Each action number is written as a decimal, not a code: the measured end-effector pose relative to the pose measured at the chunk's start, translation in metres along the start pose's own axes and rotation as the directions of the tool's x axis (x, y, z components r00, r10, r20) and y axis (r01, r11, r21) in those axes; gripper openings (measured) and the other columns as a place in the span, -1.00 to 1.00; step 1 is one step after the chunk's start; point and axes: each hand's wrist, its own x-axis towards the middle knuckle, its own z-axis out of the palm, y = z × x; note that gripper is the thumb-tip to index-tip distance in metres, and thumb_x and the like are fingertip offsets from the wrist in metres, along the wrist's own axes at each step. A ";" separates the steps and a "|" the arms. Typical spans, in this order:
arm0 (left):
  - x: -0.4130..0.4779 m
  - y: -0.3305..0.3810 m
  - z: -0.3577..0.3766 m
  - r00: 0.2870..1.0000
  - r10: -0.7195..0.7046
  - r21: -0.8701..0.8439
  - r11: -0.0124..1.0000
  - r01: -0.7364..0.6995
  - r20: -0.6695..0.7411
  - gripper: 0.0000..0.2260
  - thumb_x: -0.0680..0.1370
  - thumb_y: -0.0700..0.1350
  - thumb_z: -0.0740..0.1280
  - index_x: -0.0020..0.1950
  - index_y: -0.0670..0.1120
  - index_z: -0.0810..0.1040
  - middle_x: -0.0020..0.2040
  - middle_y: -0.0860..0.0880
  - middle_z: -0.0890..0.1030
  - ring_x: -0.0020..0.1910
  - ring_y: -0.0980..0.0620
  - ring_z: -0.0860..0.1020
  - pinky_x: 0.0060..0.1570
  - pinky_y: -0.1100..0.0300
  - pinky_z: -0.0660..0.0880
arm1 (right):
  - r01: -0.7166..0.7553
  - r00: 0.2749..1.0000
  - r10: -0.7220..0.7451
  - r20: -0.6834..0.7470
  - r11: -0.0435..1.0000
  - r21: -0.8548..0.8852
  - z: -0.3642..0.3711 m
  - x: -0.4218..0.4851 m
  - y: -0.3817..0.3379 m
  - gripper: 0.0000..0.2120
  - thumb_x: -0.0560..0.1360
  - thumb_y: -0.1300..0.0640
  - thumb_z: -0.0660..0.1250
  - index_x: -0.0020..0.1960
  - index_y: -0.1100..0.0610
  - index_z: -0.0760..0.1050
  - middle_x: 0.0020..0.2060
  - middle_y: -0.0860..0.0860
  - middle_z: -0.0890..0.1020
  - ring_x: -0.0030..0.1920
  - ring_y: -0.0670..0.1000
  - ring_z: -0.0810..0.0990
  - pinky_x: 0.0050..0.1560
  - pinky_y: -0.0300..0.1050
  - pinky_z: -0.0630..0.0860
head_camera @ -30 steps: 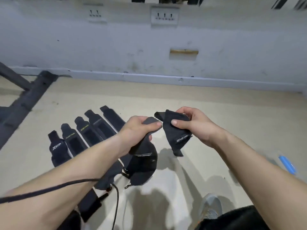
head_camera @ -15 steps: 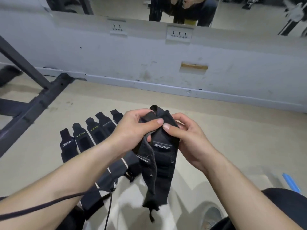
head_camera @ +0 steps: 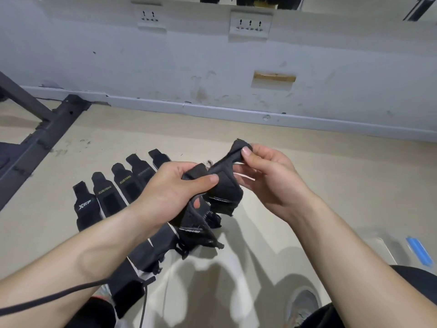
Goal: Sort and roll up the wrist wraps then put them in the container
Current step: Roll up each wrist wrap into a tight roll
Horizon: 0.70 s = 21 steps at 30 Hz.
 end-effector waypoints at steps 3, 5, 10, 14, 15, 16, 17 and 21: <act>0.004 -0.003 -0.003 0.998 -0.027 -0.003 1.000 0.027 -0.057 -0.65 0.57 -0.05 0.46 -0.44 0.05 0.60 -0.52 0.00 0.44 -0.53 0.11 0.41 -0.51 0.35 0.35 | 0.067 0.996 -0.073 -0.057 0.993 -0.094 0.009 0.005 0.003 -0.95 0.65 0.19 0.29 0.06 0.15 0.52 -0.09 0.09 0.67 -0.08 0.04 0.66 0.00 -0.13 0.58; 0.006 -0.004 -0.004 0.997 -0.035 -0.035 0.999 0.033 -0.076 -0.63 0.57 -0.08 0.46 -0.45 0.04 0.60 -0.52 0.00 0.44 -0.54 0.10 0.39 -0.52 0.35 0.35 | 0.043 0.997 -0.048 -0.056 0.995 -0.088 0.015 0.005 0.006 -0.95 0.66 0.16 0.28 0.03 0.11 0.49 -0.11 0.07 0.66 -0.18 0.01 0.65 -0.13 -0.16 0.60; 0.006 -0.009 0.000 0.997 -0.026 -0.078 0.997 0.021 -0.066 -0.65 0.57 -0.10 0.45 -0.43 0.04 0.61 -0.50 0.00 0.46 -0.52 0.10 0.42 -0.49 0.37 0.36 | 0.029 1.000 -0.028 0.013 0.997 -0.075 0.020 0.001 0.007 -0.83 0.59 0.28 0.37 0.16 0.18 0.48 -0.17 0.06 0.74 -0.17 0.07 0.70 -0.09 -0.10 0.64; 0.006 -0.010 0.004 0.995 -0.085 -0.200 0.977 0.075 -0.044 -0.78 0.56 -0.04 0.46 -0.26 -0.07 0.59 -0.44 -0.02 0.51 -0.49 0.07 0.47 -0.45 0.32 0.44 | 0.042 0.992 -0.050 -0.115 0.997 -0.068 0.019 0.002 0.007 -0.93 0.58 0.28 0.39 0.05 0.17 0.57 -0.21 0.07 0.73 -0.26 0.02 0.68 -0.20 -0.12 0.60; 0.006 -0.009 0.004 0.992 -0.127 -0.275 0.955 0.115 -0.024 -0.79 0.56 -0.02 0.44 -0.21 -0.10 0.59 -0.43 -0.03 0.53 -0.49 0.06 0.49 -0.46 0.29 0.45 | 0.038 0.987 -0.045 -0.156 0.998 -0.045 0.018 0.001 0.006 -0.92 0.58 0.27 0.40 0.06 0.16 0.57 -0.24 0.05 0.73 -0.29 -0.01 0.67 -0.23 -0.12 0.58; 0.007 -0.009 0.004 0.984 -0.177 -0.336 0.927 0.166 -0.001 -0.77 0.56 0.01 0.43 -0.17 -0.12 0.59 -0.41 -0.04 0.54 -0.49 0.06 0.50 -0.46 0.27 0.47 | 0.035 0.981 -0.038 -0.193 0.999 -0.015 0.017 0.002 0.006 -0.91 0.58 0.27 0.40 0.07 0.16 0.57 -0.26 0.04 0.72 -0.33 -0.03 0.65 -0.26 -0.15 0.56; 0.008 -0.008 0.002 0.973 -0.229 -0.374 0.901 0.221 0.022 -0.75 0.56 0.05 0.42 -0.11 -0.13 0.60 -0.39 -0.04 0.56 -0.49 0.06 0.51 -0.46 0.26 0.49 | 0.037 0.974 -0.031 -0.226 0.999 0.022 0.015 0.002 0.005 -0.90 0.58 0.27 0.40 0.08 0.17 0.57 -0.27 0.04 0.71 -0.36 -0.04 0.64 -0.29 -0.17 0.55; 0.013 -0.007 -0.004 0.934 -0.354 -0.482 0.810 0.334 0.052 -0.68 0.60 0.12 0.36 0.08 -0.14 0.67 -0.35 0.00 0.60 -0.43 0.08 0.57 -0.41 0.26 0.53 | 0.057 0.947 -0.031 -0.319 0.996 0.070 0.011 0.003 0.000 -0.89 0.60 0.27 0.38 0.12 0.18 0.56 -0.29 0.04 0.72 -0.39 -0.06 0.65 -0.36 -0.22 0.57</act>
